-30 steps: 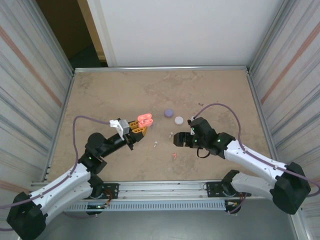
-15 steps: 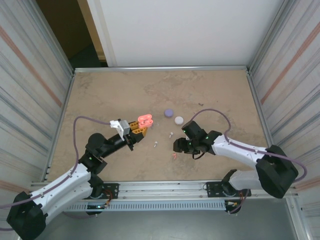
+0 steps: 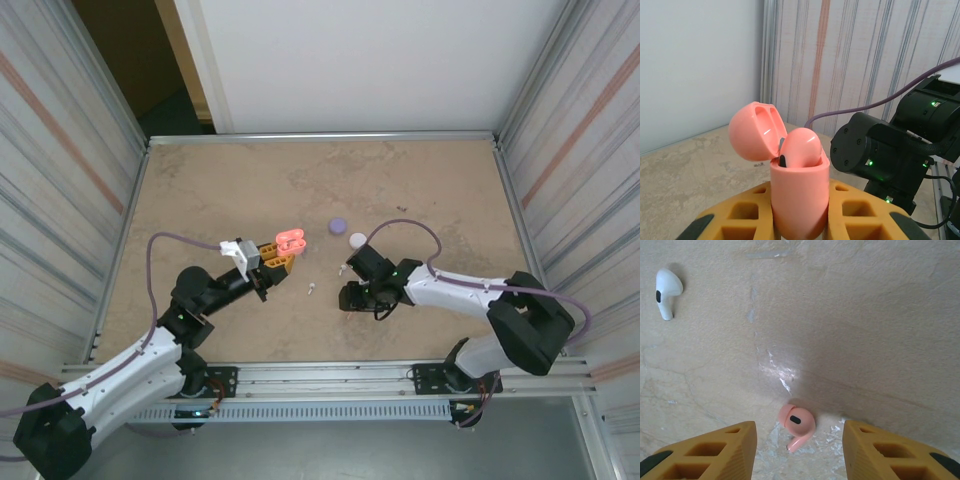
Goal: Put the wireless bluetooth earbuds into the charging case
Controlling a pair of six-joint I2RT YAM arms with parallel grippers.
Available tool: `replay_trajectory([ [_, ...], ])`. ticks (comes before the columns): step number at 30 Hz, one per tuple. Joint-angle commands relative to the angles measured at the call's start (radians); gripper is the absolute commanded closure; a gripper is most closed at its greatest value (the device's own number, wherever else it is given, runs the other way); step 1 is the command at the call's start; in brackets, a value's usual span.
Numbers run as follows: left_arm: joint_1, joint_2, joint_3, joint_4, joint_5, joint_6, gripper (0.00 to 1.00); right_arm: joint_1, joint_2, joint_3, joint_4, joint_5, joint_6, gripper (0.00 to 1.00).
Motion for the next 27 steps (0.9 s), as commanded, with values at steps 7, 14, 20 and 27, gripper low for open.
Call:
replay_trajectory([
  [7,-0.006,-0.016,-0.012,0.028,0.000,0.019,1.00,0.017,0.048,0.040,-0.019,0.008,-0.022,0.58],
  [14,-0.006,-0.018,-0.013,0.027,0.000,0.018,1.00,0.028,0.076,0.048,-0.016,0.010,-0.028,0.62],
  [20,-0.006,-0.025,-0.017,0.014,-0.003,0.017,1.00,0.027,0.096,0.042,0.002,0.009,-0.031,0.65],
  [27,-0.006,-0.039,-0.018,0.002,-0.008,0.014,1.00,0.030,0.117,0.042,0.010,0.010,-0.039,0.70],
])
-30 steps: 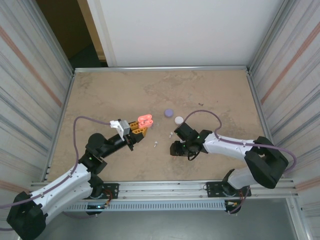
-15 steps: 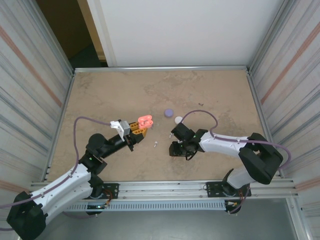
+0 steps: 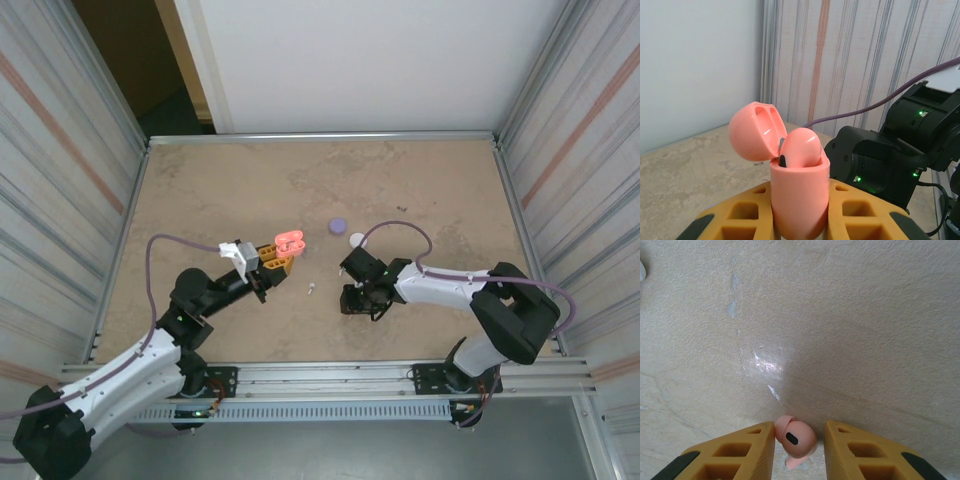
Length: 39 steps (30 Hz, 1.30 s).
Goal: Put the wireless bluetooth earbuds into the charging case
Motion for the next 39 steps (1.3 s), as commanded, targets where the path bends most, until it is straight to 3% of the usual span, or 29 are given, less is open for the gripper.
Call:
replay_trajectory([
  [1,-0.006,-0.019,-0.007,0.006,-0.008,0.016,1.00,0.012,0.032,0.019,0.010,0.005,-0.013,0.71],
  [12,-0.005,-0.016,-0.006,0.006,-0.009,0.015,1.00,0.013,0.001,0.021,-0.015,0.034,-0.041,0.78],
  [39,-0.004,0.003,-0.011,0.019,-0.003,-0.002,1.00,0.011,-0.128,0.054,-0.087,0.136,-0.181,0.80],
])
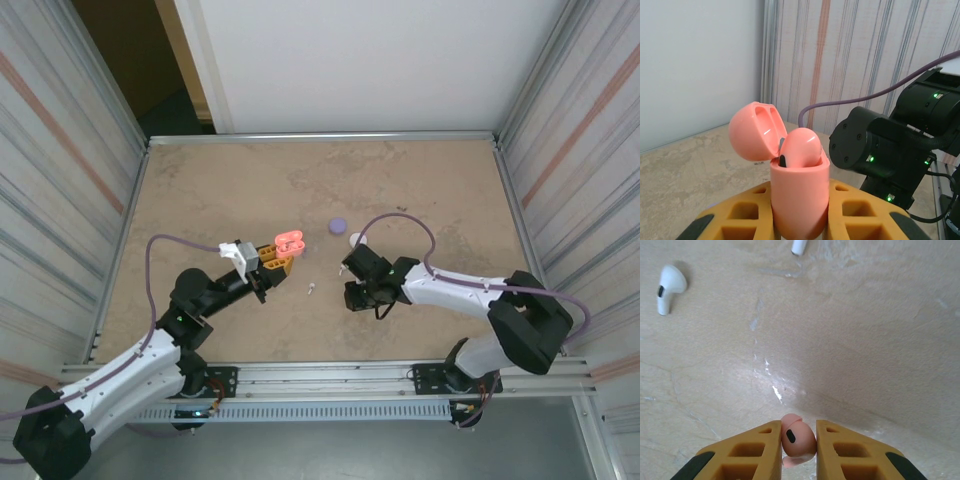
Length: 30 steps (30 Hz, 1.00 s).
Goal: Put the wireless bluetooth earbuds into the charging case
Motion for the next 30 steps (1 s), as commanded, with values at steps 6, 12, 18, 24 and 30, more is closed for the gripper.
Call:
replay_trajectory([
  [6,-0.006,0.040,-0.007,0.056,0.007,-0.011,1.00,-0.007,-0.100,0.056,-0.051,0.066,-0.099,0.80],
  [12,-0.005,0.086,0.000,0.097,0.015,-0.020,1.00,-0.043,-0.166,0.084,-0.070,0.075,-0.141,0.80],
  [18,-0.005,0.137,0.023,0.121,0.036,-0.027,1.00,-0.095,-0.249,0.124,-0.070,0.056,-0.210,0.80],
  [24,-0.005,0.198,0.038,0.185,0.064,-0.051,1.00,-0.156,-0.333,0.152,-0.041,0.045,-0.297,0.80],
  [30,-0.006,0.242,0.061,0.221,0.095,-0.069,1.00,-0.203,-0.381,0.183,0.013,-0.011,-0.382,0.80],
])
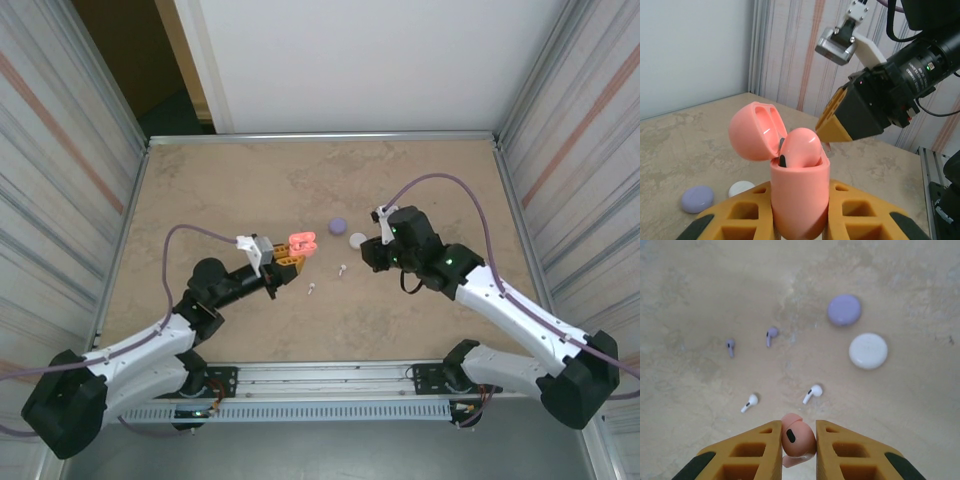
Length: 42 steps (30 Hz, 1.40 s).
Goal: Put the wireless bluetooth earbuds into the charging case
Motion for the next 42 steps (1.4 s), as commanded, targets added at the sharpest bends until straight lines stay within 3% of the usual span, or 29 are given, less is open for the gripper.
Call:
replay_trajectory([
  [1,-0.006,0.014,0.043,0.086,0.039,-0.027,1.00,-0.018,-0.029,0.054,0.041,-0.043,-0.087,0.81],
  [18,-0.006,0.093,0.068,0.208,0.092,-0.105,1.00,-0.031,-0.096,0.110,0.209,-0.238,-0.293,0.82],
  [30,-0.006,0.134,0.079,0.290,0.137,-0.162,1.00,-0.026,-0.077,0.123,0.317,-0.409,-0.353,0.82],
  [42,-0.006,0.167,0.085,0.336,0.160,-0.188,1.00,0.023,-0.036,0.130,0.354,-0.450,-0.420,0.82],
])
